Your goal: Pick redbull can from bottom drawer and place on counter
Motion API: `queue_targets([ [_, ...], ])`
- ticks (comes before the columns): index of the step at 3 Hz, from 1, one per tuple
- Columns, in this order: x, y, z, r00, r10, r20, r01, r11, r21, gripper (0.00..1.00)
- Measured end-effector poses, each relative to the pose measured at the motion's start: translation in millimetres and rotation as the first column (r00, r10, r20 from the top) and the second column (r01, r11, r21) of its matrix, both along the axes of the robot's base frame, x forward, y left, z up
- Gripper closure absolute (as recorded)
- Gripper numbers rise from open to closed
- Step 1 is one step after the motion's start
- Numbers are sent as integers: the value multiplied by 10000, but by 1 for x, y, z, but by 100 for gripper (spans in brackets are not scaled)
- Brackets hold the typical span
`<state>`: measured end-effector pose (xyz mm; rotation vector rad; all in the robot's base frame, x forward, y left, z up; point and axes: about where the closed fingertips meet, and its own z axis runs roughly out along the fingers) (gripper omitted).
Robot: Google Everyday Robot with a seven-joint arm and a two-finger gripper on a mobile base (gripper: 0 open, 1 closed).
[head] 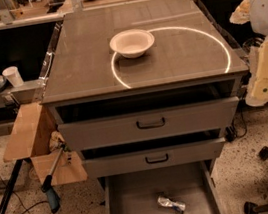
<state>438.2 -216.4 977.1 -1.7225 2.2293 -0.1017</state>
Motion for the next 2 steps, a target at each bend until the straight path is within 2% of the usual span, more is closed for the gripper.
queue_targets([
  [1, 0, 0, 1, 10000, -19, 49, 18, 10000, 6, 0],
  [2, 0, -1, -13, 9999, -83, 99, 78, 9986, 530, 0],
])
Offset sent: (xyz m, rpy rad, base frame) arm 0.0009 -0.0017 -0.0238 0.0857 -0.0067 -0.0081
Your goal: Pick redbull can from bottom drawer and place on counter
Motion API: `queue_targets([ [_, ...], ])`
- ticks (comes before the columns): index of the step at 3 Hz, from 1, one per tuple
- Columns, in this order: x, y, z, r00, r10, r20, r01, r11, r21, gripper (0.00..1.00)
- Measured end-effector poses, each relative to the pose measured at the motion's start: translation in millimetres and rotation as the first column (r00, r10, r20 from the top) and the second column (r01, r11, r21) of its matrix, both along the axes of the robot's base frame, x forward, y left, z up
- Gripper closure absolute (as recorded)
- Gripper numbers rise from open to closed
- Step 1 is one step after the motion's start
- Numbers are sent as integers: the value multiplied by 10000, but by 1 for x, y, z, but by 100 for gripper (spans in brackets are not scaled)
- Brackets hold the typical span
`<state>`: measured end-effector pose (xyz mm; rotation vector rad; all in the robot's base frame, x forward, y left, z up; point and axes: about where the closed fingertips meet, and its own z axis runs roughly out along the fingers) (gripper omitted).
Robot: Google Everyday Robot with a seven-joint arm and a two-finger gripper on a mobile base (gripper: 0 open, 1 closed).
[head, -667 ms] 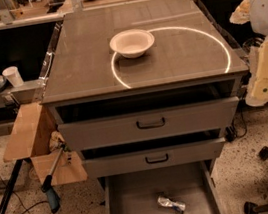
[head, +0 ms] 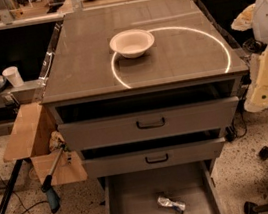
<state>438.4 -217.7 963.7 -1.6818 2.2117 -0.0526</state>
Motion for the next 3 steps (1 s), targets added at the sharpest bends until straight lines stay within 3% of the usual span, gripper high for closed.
queue_targets([
  [3, -2, -8, -41, 9991, -83, -421, 140, 9905, 1370, 0],
])
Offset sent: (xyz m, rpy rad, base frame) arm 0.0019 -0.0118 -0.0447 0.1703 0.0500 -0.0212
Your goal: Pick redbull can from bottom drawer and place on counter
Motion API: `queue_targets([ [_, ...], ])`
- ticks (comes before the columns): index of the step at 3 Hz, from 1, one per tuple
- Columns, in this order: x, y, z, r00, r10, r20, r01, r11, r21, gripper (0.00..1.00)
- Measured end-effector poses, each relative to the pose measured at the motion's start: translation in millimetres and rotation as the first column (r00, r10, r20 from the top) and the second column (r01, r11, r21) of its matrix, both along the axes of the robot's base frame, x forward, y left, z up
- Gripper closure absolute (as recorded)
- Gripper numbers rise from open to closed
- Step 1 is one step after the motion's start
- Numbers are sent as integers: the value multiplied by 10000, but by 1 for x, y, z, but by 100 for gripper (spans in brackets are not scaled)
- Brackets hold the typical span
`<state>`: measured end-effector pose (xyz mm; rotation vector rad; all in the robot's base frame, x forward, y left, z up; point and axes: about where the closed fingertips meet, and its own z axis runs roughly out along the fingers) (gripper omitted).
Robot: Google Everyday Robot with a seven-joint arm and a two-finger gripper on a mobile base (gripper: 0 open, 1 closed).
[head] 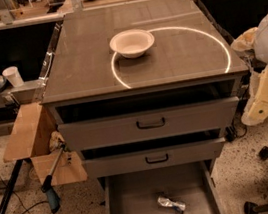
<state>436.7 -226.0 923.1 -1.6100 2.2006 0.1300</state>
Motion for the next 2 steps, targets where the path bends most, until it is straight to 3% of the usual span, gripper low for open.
queue_targets([
  [2, -3, 0, -14, 9996, 45, -275, -35, 9993, 370, 0],
])
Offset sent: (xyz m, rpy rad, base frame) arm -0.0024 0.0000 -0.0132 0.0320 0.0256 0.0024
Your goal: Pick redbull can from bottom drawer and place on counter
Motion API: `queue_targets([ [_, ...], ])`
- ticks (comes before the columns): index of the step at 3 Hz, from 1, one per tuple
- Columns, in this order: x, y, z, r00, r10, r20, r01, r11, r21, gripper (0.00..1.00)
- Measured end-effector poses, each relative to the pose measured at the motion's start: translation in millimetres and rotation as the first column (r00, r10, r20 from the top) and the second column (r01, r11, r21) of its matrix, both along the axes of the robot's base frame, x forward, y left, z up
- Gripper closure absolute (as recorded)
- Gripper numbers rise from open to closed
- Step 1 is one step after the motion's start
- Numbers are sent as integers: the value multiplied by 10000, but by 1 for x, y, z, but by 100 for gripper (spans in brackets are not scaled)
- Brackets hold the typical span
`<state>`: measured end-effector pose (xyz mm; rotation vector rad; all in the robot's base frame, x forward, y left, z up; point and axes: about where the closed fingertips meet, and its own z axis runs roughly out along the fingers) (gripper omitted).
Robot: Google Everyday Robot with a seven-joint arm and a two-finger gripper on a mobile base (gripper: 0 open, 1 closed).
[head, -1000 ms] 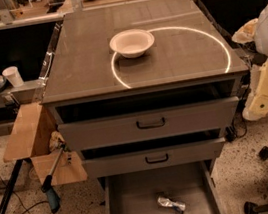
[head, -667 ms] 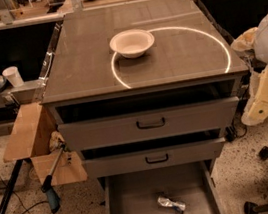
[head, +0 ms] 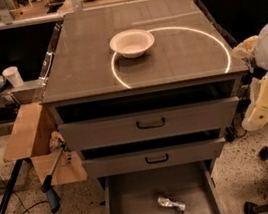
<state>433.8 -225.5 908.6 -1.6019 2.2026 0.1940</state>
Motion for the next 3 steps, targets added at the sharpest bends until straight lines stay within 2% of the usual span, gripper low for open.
queue_targets([
  [1, -4, -1, -9, 9999, 75, -126, -72, 9997, 218, 0],
  [3, -16, -14, -54, 9961, 0, -887, 106, 9929, 1188, 0],
])
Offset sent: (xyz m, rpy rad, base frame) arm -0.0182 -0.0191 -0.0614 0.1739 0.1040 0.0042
